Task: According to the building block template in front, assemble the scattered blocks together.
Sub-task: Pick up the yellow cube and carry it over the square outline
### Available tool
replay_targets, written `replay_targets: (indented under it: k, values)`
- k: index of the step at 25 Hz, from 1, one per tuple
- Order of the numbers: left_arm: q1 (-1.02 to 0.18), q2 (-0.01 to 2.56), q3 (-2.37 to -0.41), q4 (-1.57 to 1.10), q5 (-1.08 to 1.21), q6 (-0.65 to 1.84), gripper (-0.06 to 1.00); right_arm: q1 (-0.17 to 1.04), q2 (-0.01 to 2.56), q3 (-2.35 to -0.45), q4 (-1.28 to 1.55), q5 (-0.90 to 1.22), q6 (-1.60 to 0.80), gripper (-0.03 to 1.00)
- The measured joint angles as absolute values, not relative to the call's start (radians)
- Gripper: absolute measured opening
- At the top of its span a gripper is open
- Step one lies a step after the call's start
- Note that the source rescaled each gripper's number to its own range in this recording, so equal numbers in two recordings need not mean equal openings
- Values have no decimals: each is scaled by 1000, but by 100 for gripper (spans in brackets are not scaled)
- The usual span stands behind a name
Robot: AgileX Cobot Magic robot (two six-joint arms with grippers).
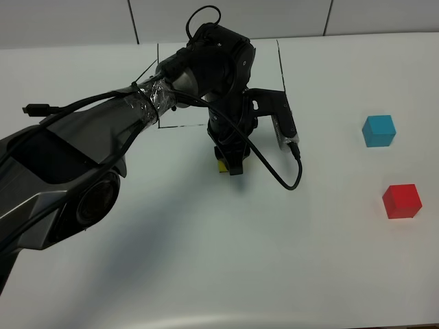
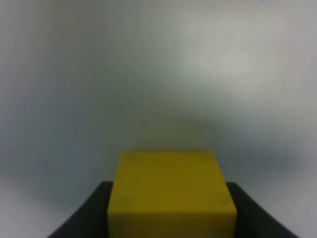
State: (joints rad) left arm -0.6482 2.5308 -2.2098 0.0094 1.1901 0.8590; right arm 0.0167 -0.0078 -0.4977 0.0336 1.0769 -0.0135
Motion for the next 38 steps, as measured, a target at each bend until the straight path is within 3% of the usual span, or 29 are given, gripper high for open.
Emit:
replay_targets:
  k: [33, 36, 38]
  values:
    - [-648, 2545, -2218, 8, 1191, 961, 0, 17, -8, -498, 34, 1077, -14, 74]
    - [-648, 2546, -2218, 8, 1191, 963, 9, 17, -8, -498, 34, 1077, -14, 74]
    - [-648, 2548, -2218, 12, 1191, 963, 27, 17, -8, -498, 34, 1077, -14, 74]
